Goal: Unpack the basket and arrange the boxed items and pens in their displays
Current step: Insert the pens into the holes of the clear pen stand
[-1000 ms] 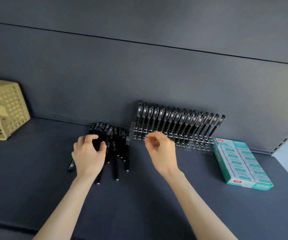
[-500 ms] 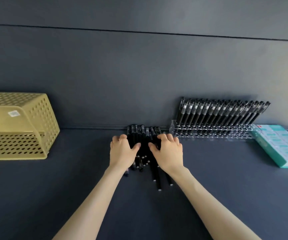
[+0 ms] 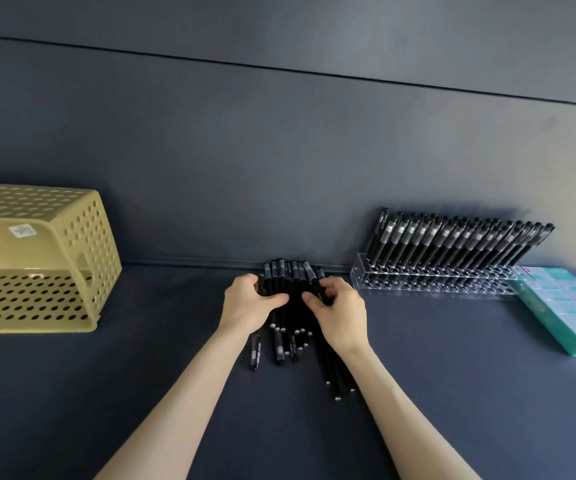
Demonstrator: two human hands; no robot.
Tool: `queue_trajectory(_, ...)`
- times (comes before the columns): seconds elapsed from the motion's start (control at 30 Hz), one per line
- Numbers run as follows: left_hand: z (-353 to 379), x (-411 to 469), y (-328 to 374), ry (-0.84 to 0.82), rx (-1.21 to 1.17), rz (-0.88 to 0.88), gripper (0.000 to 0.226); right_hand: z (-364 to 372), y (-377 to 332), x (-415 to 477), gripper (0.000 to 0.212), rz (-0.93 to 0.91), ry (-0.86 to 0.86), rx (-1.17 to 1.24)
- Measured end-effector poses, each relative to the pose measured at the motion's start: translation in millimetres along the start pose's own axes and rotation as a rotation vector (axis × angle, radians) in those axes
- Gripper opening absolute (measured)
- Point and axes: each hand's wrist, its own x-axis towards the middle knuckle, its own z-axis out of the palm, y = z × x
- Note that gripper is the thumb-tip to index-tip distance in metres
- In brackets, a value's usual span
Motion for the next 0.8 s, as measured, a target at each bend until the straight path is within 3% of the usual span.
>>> queue_trajectory(0.1,0.0,3.8,-1.6,-0.010,-0.032,0.018,0.016,0.8,0.6,0.6,0.030,-0.016,0.028,0.017)
queue_trajectory(0.27,2.1,3.8,-8.6,-0.014,-0.100,0.012,0.022,0.8,2.4,0.7,0.029,0.002,0.032,0.041)
queue_trajectory(0.37,-1.8,-2.5,-6.5,-0.021,-0.290,0.012,0.016,0.7,1.7,-0.8,0.016,-0.021,0.029,0.061)
queue_trajectory(0.47,-7.3,-12.3,-3.9,-0.004,-0.506,0.033,0.015,-2.7,-0.2,-3.6,0.017,-0.049,0.060,0.135)
queue_trajectory(0.6,-8.6,-20.8,10.5,-0.017,-0.630,0.092,0.018,-17.9,-10.3,-3.6,0.018,-0.073,0.095,0.318)
queue_trajectory(0.8,24.3,-49.7,49.8,-0.102,-0.694,0.208,0.027,-66.6,-7.1,-8.5,0.014,-0.153,-0.036,0.655)
